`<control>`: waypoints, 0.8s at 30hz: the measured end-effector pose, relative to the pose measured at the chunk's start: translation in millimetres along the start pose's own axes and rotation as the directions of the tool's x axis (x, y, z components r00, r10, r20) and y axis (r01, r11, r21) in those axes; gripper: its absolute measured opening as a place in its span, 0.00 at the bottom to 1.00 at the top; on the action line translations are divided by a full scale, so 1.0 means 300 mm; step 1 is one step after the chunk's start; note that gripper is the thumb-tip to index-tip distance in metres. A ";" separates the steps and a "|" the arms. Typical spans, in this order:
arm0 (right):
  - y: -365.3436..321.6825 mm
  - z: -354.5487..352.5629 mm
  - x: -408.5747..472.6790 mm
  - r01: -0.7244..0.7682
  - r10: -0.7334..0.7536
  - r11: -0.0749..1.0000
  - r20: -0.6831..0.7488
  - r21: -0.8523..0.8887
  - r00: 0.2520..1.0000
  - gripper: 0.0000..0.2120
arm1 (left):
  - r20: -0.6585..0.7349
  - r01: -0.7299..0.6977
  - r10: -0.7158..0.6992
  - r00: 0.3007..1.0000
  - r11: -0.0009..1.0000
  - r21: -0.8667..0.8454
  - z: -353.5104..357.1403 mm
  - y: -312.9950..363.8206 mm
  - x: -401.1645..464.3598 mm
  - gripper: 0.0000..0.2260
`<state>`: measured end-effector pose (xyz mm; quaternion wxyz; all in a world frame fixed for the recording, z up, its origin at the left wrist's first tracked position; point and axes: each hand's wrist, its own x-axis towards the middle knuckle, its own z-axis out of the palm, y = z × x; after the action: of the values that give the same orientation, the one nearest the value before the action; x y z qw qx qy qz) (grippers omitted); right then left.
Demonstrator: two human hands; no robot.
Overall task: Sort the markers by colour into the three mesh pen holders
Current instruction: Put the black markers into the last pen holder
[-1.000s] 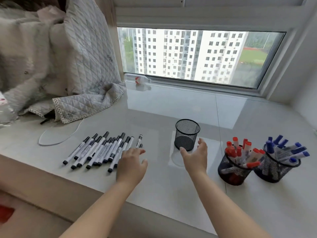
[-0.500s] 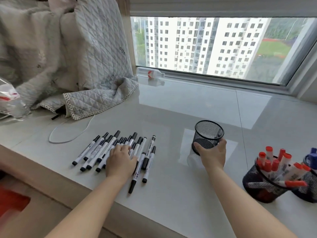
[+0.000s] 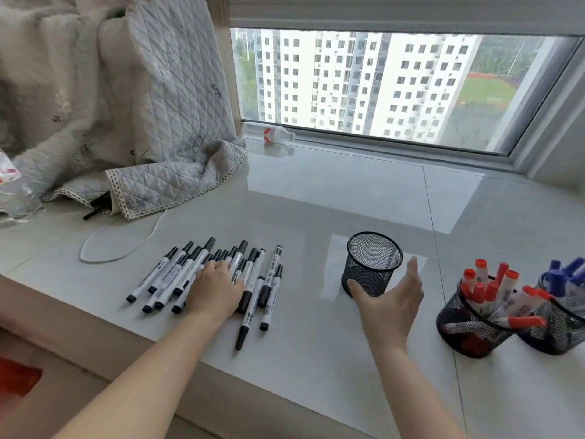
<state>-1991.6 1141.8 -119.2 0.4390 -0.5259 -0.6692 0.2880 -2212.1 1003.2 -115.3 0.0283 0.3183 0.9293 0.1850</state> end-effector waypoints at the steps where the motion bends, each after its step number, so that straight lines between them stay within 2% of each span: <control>1: -0.023 -0.008 -0.027 0.102 -0.106 0.993 -0.078 -0.056 0.991 0.46 | 0.006 -0.007 0.007 1.000 1.000 -0.006 -0.002 0.000 0.003 0.20; 3: -0.079 -0.002 -0.090 0.281 -0.294 0.955 -0.175 -0.098 0.940 0.36 | 0.012 -0.020 0.020 1.000 1.000 -0.017 -0.006 0.002 0.007 0.21; 4: -0.107 0.015 -0.123 0.354 -0.363 0.931 -0.160 -0.087 0.918 0.30 | 0.013 -0.024 0.024 1.000 1.000 -0.018 -0.009 0.003 0.008 0.21; 5: -0.130 0.038 -0.156 0.420 -0.425 0.905 -0.098 -0.068 0.900 0.24 | 0.014 -0.028 0.028 1.000 0.999 -0.015 -0.011 0.004 0.008 0.21; 7: -0.162 0.095 -0.214 0.504 -0.496 0.863 0.124 -0.038 0.859 0.17 | 0.018 -0.034 0.034 0.999 0.999 -0.002 -0.014 0.008 0.010 0.21; 10: -0.181 0.188 -0.276 0.500 -0.418 0.863 0.461 -0.066 0.783 0.18 | 0.027 -0.040 0.039 0.999 0.999 0.030 -0.013 0.018 0.016 0.21; 14: -0.176 0.289 -0.280 0.494 -0.258 0.854 0.690 -0.165 0.676 0.30 | 0.062 -0.049 0.045 0.997 0.997 0.063 -0.007 0.030 0.028 0.22; 17: -0.162 0.316 -0.260 0.458 -0.164 0.863 0.740 -0.214 0.653 0.33 | 0.084 -0.051 0.045 0.995 0.996 0.073 -0.001 0.038 0.038 0.23; 24: -0.130 0.322 -0.184 0.443 -0.141 0.857 0.707 -0.264 0.693 0.30 | 0.096 -0.022 0.019 0.995 0.999 0.031 0.049 0.060 0.054 0.29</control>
<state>-2091.9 1085.5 -145.1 0.0901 -0.3522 -0.9023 0.2316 -2211.8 1030.8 -121.5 0.0656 0.3365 0.9265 0.1549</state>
